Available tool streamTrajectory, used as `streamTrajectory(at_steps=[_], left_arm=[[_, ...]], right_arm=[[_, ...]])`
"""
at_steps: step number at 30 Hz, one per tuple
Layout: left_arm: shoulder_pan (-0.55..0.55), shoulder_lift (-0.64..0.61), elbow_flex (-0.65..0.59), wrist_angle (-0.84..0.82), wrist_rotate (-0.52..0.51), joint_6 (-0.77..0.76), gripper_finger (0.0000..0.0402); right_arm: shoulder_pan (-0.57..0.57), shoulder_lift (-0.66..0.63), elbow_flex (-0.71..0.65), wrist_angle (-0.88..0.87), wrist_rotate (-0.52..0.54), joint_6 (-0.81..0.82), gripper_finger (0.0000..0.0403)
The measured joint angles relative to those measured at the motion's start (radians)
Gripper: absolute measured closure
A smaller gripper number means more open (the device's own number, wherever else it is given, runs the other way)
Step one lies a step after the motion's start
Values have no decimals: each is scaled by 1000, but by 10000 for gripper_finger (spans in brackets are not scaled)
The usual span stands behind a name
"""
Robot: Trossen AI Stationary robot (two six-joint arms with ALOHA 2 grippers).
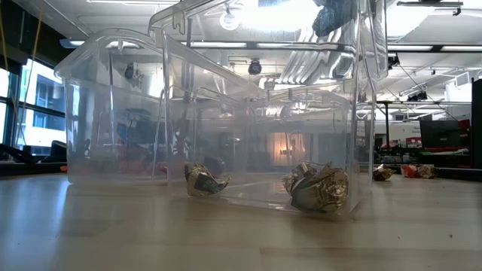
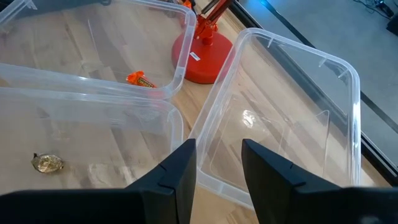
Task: Sort candy
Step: Put the gold candy into the bottom left transparent bin
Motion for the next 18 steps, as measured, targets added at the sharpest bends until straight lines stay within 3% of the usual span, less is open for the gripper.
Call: streamTrajectory(at_steps=[14,18], left_arm=[[1,204,44,-13,100,133,206],[22,203,43,-12,120,139,248]], right_arm=[[0,0,0,-7,0,1,279],[0,0,0,-7,0,5,279]])
